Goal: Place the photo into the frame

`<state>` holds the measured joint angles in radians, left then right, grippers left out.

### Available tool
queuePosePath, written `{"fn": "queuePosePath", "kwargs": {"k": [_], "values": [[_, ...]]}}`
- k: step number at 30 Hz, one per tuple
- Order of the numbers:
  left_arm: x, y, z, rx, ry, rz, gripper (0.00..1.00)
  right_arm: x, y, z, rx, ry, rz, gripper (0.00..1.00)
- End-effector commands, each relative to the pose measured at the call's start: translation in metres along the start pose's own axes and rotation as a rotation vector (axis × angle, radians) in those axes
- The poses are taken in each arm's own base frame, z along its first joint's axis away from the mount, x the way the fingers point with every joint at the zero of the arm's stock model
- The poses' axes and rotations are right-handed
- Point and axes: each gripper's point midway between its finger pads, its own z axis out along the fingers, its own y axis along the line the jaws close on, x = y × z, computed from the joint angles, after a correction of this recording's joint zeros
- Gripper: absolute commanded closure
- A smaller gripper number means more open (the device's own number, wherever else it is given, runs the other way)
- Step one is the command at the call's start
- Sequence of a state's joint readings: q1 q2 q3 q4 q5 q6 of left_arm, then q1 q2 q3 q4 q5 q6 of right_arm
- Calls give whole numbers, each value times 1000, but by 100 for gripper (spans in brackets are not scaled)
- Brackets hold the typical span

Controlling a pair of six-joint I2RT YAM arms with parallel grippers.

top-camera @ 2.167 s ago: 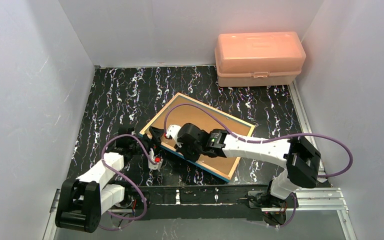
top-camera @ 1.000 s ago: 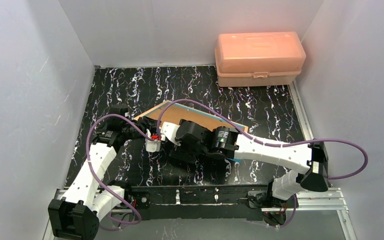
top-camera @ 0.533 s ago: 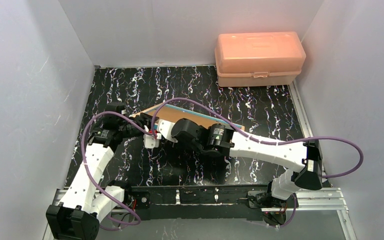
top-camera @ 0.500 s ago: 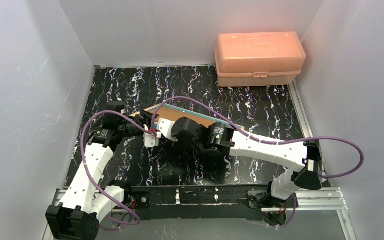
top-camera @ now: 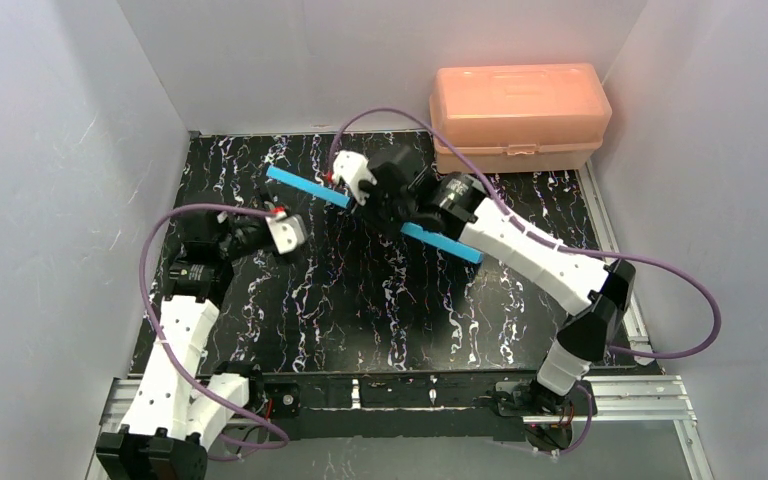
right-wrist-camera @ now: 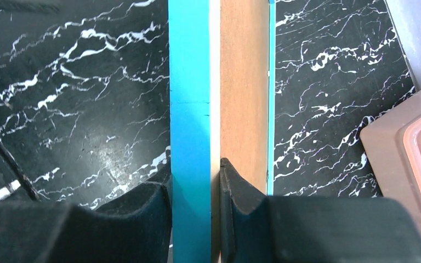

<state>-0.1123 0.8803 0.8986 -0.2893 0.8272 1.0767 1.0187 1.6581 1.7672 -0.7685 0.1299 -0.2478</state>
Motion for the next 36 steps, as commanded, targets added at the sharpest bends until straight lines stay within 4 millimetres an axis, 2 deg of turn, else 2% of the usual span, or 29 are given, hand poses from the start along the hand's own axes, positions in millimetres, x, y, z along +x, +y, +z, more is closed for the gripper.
{"fn": "queuePosePath", "kwargs": {"k": [1, 3, 6, 9, 12, 13, 15, 20, 22, 28, 36], "values": [[-19, 69, -25, -262, -54, -186, 2, -24, 3, 0, -157, -59, 143, 74], [-19, 94, -38, -357, -45, -261, 2, -28, -4, 3, -181, -70, 199, 74], [-11, 125, -48, -447, -35, -466, 2, -39, -17, 8, -216, -111, 303, 73], [7, 138, -50, -418, 4, -714, 2, -39, -46, 17, -213, -120, 439, 74], [28, 135, -43, -353, 38, -845, 2, -23, -85, 23, -207, -131, 591, 73], [32, 133, -42, -353, 42, -862, 2, -16, -105, 25, -201, -149, 656, 73], [37, 130, -41, -357, 43, -879, 2, -1, -124, 28, -220, -166, 770, 73], [40, 115, -34, -303, 27, -931, 2, 41, -154, 41, -208, -152, 953, 73], [39, 110, -33, -291, 16, -931, 2, 51, -165, 44, -212, -144, 1000, 72], [46, 97, -28, -275, 11, -964, 2, 66, -183, 50, -170, -104, 1021, 72], [60, 88, -19, -251, 9, -1067, 2, 112, -191, 67, -87, -11, 1095, 73]]}}
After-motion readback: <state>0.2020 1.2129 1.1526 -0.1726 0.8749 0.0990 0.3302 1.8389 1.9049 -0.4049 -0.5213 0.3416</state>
